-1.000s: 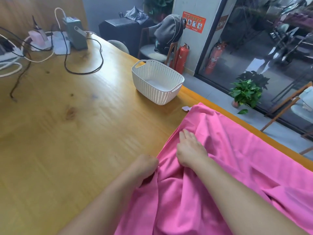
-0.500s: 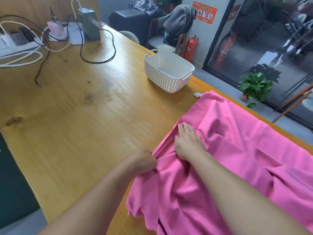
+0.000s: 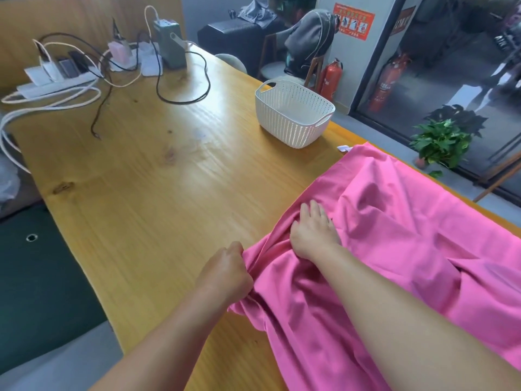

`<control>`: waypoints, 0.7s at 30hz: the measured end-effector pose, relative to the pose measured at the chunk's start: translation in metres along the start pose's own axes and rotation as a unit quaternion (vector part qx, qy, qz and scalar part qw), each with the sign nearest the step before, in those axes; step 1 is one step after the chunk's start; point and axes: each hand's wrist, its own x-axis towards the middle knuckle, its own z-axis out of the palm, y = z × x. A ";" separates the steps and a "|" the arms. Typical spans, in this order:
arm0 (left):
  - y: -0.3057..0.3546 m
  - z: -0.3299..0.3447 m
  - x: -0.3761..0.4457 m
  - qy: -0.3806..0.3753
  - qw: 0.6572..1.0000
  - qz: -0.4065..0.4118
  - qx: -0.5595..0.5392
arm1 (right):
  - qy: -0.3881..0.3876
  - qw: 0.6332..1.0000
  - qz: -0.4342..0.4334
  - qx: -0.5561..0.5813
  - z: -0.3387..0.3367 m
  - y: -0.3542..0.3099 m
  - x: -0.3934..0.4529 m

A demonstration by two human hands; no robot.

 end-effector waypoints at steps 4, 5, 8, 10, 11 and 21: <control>0.000 0.004 -0.011 0.029 0.997 -0.007 -0.067 | -0.012 1.000 0.006 -0.004 -0.013 0.005 0.010; 0.000 0.005 -0.015 0.041 0.997 -0.008 -0.071 | -0.004 1.000 0.005 -0.009 -0.016 0.001 0.004; -0.005 0.012 -0.025 0.072 0.994 -0.027 -0.083 | 0.055 0.996 -0.061 -0.045 -0.014 -0.014 -0.042; -0.010 0.016 -0.037 0.088 0.989 -0.045 -0.106 | 0.042 0.992 -0.103 -0.052 -0.003 -0.024 -0.076; -0.011 0.017 -0.044 0.097 0.987 -0.051 -0.115 | 0.014 0.993 -0.106 -0.051 0.004 -0.026 -0.087; -0.026 0.036 -0.044 0.127 0.737 -0.154 -0.646 | -0.031 0.995 -0.096 0.019 0.028 -0.008 -0.067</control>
